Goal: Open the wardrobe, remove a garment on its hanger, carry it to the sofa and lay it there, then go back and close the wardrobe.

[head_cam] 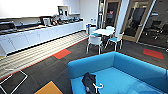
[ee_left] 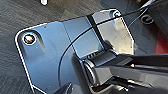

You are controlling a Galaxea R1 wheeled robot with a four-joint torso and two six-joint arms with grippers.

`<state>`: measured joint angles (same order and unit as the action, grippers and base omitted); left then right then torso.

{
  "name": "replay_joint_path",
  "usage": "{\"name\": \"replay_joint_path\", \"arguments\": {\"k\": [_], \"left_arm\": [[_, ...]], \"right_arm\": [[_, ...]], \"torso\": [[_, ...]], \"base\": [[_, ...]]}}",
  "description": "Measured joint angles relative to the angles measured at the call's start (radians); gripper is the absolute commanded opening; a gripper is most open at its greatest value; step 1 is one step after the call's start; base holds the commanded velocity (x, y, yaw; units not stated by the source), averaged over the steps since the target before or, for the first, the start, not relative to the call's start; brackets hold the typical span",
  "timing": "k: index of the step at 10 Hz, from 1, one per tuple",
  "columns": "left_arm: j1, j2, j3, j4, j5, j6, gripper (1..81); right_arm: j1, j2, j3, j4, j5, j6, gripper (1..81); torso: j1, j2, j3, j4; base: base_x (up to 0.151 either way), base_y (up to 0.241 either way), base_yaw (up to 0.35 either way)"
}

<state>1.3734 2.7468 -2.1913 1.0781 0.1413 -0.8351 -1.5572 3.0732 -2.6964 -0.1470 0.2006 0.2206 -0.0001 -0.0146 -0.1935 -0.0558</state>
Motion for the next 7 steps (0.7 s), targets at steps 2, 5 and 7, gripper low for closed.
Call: {"name": "replay_joint_path", "arguments": {"k": [2, 5, 7], "left_arm": [[-0.007, 0.003, -0.008, 0.0, -0.001, 0.0, 81.1], [0.0, 0.009, -0.01, 0.009, 0.0, 0.001, 81.1], [0.0, 0.018, -0.01, 0.023, 0.0, 0.001, 81.1]], "right_arm": [[-0.01, 0.003, 0.0, 0.0, -0.003, 0.0, 81.1], [0.0, 0.002, 0.0, 0.0, 0.0, -0.001, 81.1], [0.0, 0.001, -0.001, -0.001, 0.0, -0.002, 81.1]], "torso": [[0.0, 0.0, 0.0, 0.0], [0.0, 0.0, 0.0, 0.0], [0.0, 0.0, 0.0, 0.0]], "base": [[0.0, 0.0, 0.29], [0.0, 0.0, 0.298], [0.0, 0.0, 0.304]]}}
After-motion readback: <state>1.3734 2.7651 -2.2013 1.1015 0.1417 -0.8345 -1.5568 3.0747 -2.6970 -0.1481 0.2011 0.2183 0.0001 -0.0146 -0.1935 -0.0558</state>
